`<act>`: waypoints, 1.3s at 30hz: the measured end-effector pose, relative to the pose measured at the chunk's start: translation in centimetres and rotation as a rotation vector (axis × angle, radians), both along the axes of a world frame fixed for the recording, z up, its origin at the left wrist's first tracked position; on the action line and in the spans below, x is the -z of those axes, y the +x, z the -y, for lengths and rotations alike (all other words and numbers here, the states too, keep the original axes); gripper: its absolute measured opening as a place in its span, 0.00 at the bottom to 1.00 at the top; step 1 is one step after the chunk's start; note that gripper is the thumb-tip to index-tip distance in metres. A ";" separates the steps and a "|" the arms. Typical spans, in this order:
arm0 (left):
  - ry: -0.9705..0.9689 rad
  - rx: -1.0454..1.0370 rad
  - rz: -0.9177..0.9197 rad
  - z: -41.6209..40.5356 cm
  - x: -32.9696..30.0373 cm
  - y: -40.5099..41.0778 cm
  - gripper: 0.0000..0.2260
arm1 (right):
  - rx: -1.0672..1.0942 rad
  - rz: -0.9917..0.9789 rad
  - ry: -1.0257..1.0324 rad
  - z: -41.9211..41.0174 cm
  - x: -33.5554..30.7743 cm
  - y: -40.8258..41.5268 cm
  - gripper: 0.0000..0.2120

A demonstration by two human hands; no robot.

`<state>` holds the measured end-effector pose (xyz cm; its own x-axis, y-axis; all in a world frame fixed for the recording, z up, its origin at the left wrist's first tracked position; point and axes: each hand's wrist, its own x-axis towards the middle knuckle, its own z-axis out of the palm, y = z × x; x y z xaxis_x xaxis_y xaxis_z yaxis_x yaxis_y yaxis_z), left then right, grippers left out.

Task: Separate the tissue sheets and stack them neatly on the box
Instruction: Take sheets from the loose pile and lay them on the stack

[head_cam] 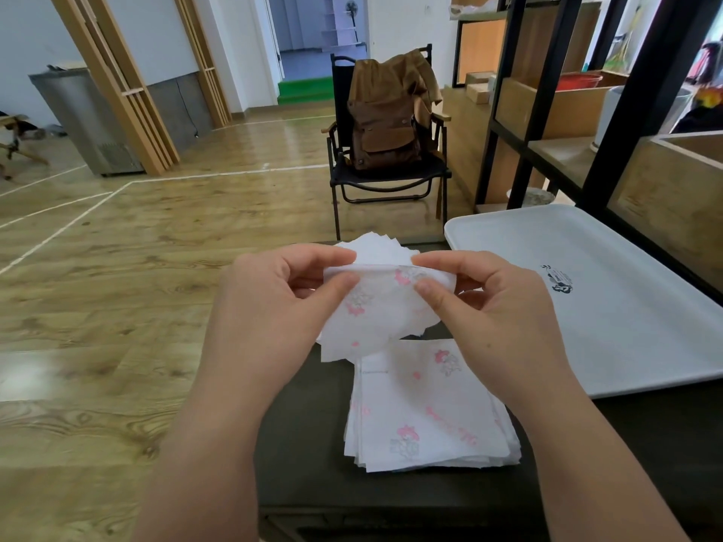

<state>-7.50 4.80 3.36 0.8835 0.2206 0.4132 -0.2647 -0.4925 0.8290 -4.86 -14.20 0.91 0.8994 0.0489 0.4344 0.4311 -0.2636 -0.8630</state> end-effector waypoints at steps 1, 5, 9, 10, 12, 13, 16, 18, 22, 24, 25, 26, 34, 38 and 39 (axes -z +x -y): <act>0.009 -0.012 0.006 0.0 0.0 0.0 0.05 | 0.004 0.005 -0.004 0.0 0.0 0.0 0.09; 0.044 -0.022 0.044 0.1 -0.4 -0.3 0.03 | 0.018 0.031 -0.011 -0.2 -0.3 -0.1 0.03; 0.092 -0.032 0.087 0.0 -0.6 -0.5 0.09 | 0.002 0.042 0.005 -0.1 -0.4 -0.1 0.03; 0.094 -0.033 0.101 0.1 -0.6 -0.6 0.09 | -0.003 0.037 0.009 -0.1 -0.3 -0.1 0.04; 0.099 -0.036 0.137 0.1 -0.7 -0.6 0.09 | -0.002 0.034 0.010 0.0 0.0 0.0 0.06; 0.113 -0.041 0.159 0.1 -0.7 -0.6 0.08 | 0.004 0.046 0.006 -0.1 0.0 0.1 0.06; 0.213 -0.071 0.231 0.1 -1.0 -0.6 0.06 | 0.066 0.125 -0.058 -0.1 -0.1 0.1 0.06; 0.231 -0.052 0.252 0.1 -1.2 -0.6 0.06 | 0.083 0.148 -0.081 0.0 -0.4 0.1 0.04; 0.000 0.222 0.131 0.6 -1.7 -0.9 0.05 | -0.075 0.052 0.127 0.2 -1.5 -0.6 0.08; -0.110 0.307 0.059 1.0 -1.8 -1.2 0.04 | -0.100 0.009 0.164 0.4 -2.1 -1.0 0.12; -0.135 0.314 0.013 1.1 -1.8 -1.2 0.04 | -0.088 -0.032 0.158 0.5 -2.2 -1.1 0.12; -0.133 0.302 -0.046 1.2 -1.7 -1.1 0.04 | -0.071 -0.094 0.143 0.8 -2.3 -1.1 0.11; 0.239 0.279 -0.749 0.8 1.2 0.0 0.09 | -0.088 -0.676 -0.511 3.1 0.0 -0.1 0.09; 0.321 0.254 -0.821 0.6 1.7 0.2 0.12 | -0.047 -0.676 -0.615 3.0 0.6 0.4 0.08; 0.331 0.232 -0.829 0.4 1.7 0.3 0.12 | -0.041 -0.667 -0.619 3.0 0.7 0.4 0.07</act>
<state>-7.24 4.37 1.63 0.9325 -0.0152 -0.3609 0.2291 -0.7475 0.6235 -4.43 -17.21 0.24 0.9470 0.1376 -0.2904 -0.0879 -0.7583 -0.6459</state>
